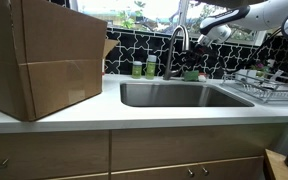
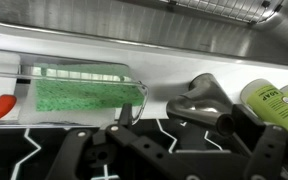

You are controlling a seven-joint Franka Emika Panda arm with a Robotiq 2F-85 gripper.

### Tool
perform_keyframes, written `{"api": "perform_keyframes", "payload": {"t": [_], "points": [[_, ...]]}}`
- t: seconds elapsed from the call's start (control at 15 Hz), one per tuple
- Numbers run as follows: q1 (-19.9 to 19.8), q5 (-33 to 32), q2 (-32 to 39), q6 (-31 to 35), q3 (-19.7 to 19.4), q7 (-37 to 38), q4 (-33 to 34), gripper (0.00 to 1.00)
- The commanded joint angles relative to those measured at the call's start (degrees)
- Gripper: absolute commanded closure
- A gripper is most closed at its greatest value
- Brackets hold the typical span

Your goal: Turn on the water faucet

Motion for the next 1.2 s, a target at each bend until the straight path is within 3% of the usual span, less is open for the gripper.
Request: {"api": "perform_keyframes", "payload": {"t": [0.0, 0.47, 0.8, 1.13], "points": [[-0.64, -0.32, 1.66, 0.07, -0.72, 0.74, 1.85, 0.00], [-1.07, 0.25, 1.44, 0.32, -1.99, 1.15, 1.20, 0.00], [-1.39, 1.10, -2.45, -1.35, -1.51, 0.35, -1.74, 0.00], [-1.35, -0.04, -7.25, -7.42, -1.93, -0.02, -5.09, 0.00]]}}
